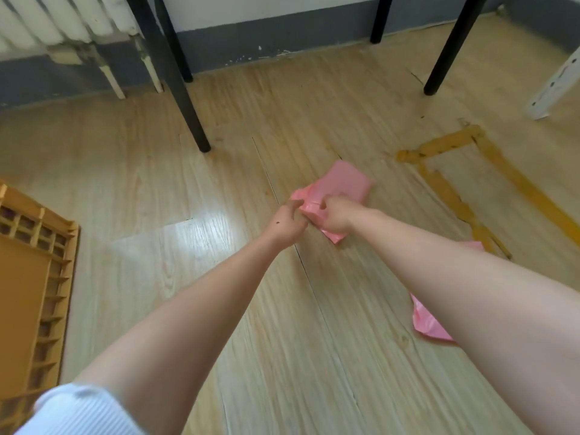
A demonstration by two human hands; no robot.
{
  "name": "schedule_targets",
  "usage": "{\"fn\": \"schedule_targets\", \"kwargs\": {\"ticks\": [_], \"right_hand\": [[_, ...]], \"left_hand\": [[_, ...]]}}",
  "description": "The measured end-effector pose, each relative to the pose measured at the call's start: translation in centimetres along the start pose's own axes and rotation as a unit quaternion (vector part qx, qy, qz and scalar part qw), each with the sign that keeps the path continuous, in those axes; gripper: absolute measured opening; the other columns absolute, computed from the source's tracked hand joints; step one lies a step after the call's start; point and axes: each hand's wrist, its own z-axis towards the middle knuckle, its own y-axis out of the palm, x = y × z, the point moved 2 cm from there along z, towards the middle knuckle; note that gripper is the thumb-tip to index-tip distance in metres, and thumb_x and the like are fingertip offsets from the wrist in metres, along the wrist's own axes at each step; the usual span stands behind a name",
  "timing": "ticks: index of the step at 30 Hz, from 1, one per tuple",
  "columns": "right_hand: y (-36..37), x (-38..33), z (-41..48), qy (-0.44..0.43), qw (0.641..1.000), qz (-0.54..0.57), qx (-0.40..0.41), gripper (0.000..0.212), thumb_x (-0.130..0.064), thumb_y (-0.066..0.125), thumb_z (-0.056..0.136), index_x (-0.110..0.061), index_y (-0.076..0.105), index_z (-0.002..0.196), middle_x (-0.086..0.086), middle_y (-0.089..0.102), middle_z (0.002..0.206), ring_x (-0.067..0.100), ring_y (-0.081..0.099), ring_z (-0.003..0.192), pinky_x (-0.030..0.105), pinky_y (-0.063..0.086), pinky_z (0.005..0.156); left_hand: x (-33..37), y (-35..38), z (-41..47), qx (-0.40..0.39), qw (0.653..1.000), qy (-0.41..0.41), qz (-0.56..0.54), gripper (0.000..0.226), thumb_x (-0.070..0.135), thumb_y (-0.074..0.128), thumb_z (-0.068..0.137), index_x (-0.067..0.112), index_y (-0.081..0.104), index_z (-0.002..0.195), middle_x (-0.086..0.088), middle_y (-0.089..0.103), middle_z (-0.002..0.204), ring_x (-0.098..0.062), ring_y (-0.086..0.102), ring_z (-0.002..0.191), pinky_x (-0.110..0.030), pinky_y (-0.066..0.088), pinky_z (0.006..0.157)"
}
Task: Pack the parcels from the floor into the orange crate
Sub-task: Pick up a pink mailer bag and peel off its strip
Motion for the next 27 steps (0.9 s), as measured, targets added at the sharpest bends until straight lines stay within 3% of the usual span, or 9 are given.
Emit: {"fn": "schedule_targets", "kwargs": {"ticks": [4,8,10,12,13,15,18,22,27], "right_hand": [[0.9,0.5,1.0,-0.02,0.999,-0.004,0.034,0.037,-0.03,0.057,0.09,-0.014,0.049,0.123,0.01,0.054,0.109,0.026,0.059,0.068,0.027,0.047,0.05],[1.1,1.1,1.5,-0.043,0.998,0.0,0.036,0.032,-0.021,0.059,0.086,-0.016,0.055,0.117,0.01,0.063,0.106,0.027,0.065,0.086,0.036,0.056,0.076],[1.2,1.4,1.6,-0.061,0.997,0.007,0.04,0.034,-0.023,0.059,0.085,-0.016,0.057,0.118,0.011,0.065,0.105,0.03,0.063,0.096,0.039,0.054,0.083],[1.4,1.9,1.6,-0.071,0.996,0.029,0.055,0.032,-0.028,0.057,0.088,-0.014,0.058,0.117,0.012,0.066,0.104,0.031,0.062,0.097,0.041,0.053,0.083],[1.4,2.1,1.5,-0.073,0.994,0.034,0.067,0.031,-0.031,0.055,0.09,-0.014,0.059,0.116,0.011,0.066,0.103,0.031,0.062,0.096,0.041,0.053,0.082],[1.5,2.6,1.4,-0.074,0.993,0.04,0.082,0.034,-0.036,0.051,0.092,-0.012,0.059,0.115,0.012,0.066,0.104,0.032,0.061,0.097,0.039,0.052,0.081],[1.3,2.9,1.5,-0.055,0.995,0.05,0.074,0.031,-0.035,0.056,0.091,-0.011,0.062,0.109,0.01,0.068,0.102,0.029,0.063,0.097,0.035,0.052,0.079],[0.0,2.3,1.0,0.006,0.988,0.153,0.022,0.035,-0.048,0.064,0.082,-0.014,0.065,0.091,0.001,0.065,0.083,0.019,0.064,0.079,0.022,0.044,0.053],[-1.5,0.8,0.3,0.041,0.986,0.155,-0.047,0.04,-0.018,0.063,0.085,-0.008,0.058,0.124,0.013,0.06,0.119,0.029,0.059,0.109,0.036,0.051,0.091]], "left_hand": [[-2.0,1.9,1.1,-0.04,0.998,-0.025,-0.037,0.059,-0.001,0.036,0.091,0.021,0.037,0.145,-0.017,0.024,0.155,-0.019,0.01,0.147,-0.018,0.021,0.103],[-2.2,2.7,2.5,-0.036,0.99,-0.06,-0.121,0.06,-0.002,0.037,0.091,0.022,0.036,0.146,-0.013,0.007,0.159,-0.022,0.007,0.147,-0.033,0.011,0.116],[-2.0,2.7,3.7,-0.006,0.979,-0.074,-0.192,0.054,-0.006,0.038,0.087,0.013,0.049,0.137,-0.011,0.026,0.154,-0.027,0.027,0.141,-0.041,0.026,0.113],[-1.7,2.3,4.5,0.031,0.954,-0.089,-0.283,0.034,-0.007,0.042,0.082,0.008,0.06,0.107,-0.008,0.061,0.108,-0.027,0.056,0.1,-0.034,0.05,0.076],[-1.5,2.0,4.9,0.046,0.943,-0.097,-0.316,0.026,-0.007,0.044,0.08,0.01,0.059,0.093,-0.002,0.061,0.085,-0.021,0.056,0.078,-0.025,0.048,0.058],[-1.2,1.5,5.6,0.065,0.934,-0.099,-0.336,0.021,-0.006,0.049,0.079,0.014,0.053,0.084,0.004,0.056,0.075,-0.011,0.051,0.063,-0.016,0.042,0.044],[-1.0,1.5,5.9,0.105,0.941,-0.082,-0.311,0.023,0.013,0.066,0.083,0.014,0.048,0.096,0.005,0.052,0.086,-0.004,0.049,0.074,-0.015,0.038,0.057],[-1.1,1.3,5.3,0.123,0.959,-0.09,-0.241,0.044,0.023,0.078,0.077,0.014,0.051,0.11,0.005,0.058,0.087,-0.007,0.057,0.081,-0.02,0.042,0.066],[-2.3,0.7,3.9,0.114,0.966,-0.128,-0.195,0.012,0.01,0.066,0.086,0.006,0.07,0.096,-0.003,0.065,0.087,-0.017,0.057,0.087,-0.025,0.041,0.077]]}}
